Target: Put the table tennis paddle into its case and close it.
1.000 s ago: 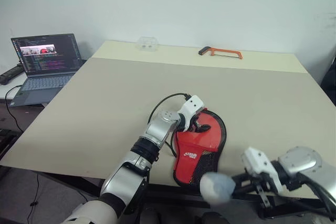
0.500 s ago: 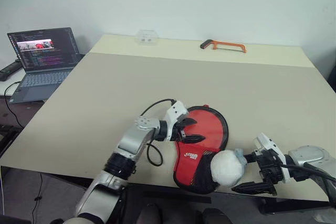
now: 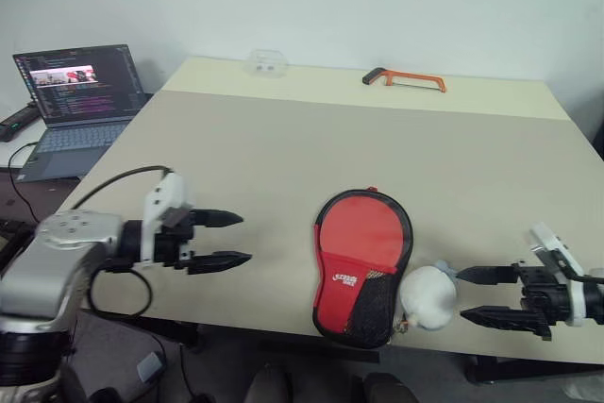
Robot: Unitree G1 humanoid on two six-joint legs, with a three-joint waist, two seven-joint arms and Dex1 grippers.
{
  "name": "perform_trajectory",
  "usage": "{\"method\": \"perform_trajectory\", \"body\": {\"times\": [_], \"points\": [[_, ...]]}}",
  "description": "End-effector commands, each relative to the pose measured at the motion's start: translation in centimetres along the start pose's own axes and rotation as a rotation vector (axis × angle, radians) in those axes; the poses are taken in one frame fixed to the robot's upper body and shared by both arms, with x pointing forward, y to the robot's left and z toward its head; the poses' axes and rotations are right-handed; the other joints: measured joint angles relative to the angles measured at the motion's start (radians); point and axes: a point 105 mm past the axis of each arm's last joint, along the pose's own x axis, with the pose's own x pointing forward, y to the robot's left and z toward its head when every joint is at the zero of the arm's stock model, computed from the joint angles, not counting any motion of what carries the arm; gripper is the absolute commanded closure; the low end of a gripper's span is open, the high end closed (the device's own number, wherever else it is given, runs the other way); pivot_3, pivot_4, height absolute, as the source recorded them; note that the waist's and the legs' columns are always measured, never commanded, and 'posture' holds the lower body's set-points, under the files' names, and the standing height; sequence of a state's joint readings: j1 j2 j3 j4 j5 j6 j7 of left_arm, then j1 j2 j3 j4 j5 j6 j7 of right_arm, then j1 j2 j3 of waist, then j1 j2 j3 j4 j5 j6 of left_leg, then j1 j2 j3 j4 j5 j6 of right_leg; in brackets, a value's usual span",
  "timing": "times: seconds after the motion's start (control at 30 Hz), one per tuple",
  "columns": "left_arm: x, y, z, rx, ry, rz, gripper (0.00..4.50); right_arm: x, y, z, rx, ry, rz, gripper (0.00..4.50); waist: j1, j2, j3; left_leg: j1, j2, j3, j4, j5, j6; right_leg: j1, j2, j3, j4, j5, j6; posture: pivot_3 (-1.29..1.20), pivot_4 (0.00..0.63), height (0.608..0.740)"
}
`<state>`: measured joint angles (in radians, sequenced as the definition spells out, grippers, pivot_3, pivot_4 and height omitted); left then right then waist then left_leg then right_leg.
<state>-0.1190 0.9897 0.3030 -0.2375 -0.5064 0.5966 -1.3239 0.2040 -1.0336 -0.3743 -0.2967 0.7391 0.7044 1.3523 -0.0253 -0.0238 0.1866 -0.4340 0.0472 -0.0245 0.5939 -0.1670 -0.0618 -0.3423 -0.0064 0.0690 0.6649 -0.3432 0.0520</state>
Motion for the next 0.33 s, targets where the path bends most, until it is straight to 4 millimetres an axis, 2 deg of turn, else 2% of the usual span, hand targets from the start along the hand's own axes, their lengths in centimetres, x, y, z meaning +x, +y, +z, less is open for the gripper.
{"method": "perform_trajectory", "body": {"times": [0.03, 0.1, 0.2, 0.33], "points": [[-2.6, 0.4, 0.2, 0.031, 0.018, 0.074, 0.48, -2.0, 0.7, 0.3, -0.02, 0.013, -0.033, 0.02, 0.001, -0.001, 0.0, 0.0, 0.0, 0.0, 0.0, 0.0, 0.0, 0.0, 0.0, 0.0, 0.0, 0.0, 0.0, 0.0, 0.15, 0.74], [-3.5, 0.4, -0.5, 0.02, 0.05, 0.114, 0.48, -2.6, 0.7, 0.0, -0.011, 0.026, -0.053, 0.02, -0.001, -0.001, 0.0, 0.0, 0.001, 0.001, 0.0, 0.0, 0.0, 0.0, -0.001, 0.0, 0.0, 0.0, 0.0, 0.0, 0.15, 0.74], [-5.0, 0.3, -1.0, -0.004, 0.072, 0.146, 0.48, -3.4, 0.9, 0.6, -0.012, 0.002, -0.066, 0.02, -0.003, 0.0, 0.0, 0.001, 0.002, 0.002, 0.0, 0.0, 0.0, -0.001, -0.003, 0.001, 0.0, 0.0, 0.0, 0.0, 0.15, 0.74], [-6.8, 1.1, -1.8, -0.007, 0.101, 0.223, 0.48, -5.0, 0.0, 0.0, -0.011, 0.012, -0.131, 0.02, -0.004, 0.0, 0.0, 0.001, 0.001, 0.002, 0.0, 0.0, 0.0, -0.003, -0.003, 0.001, 0.0, -0.001, -0.001, 0.0, 0.15, 0.74]]}}
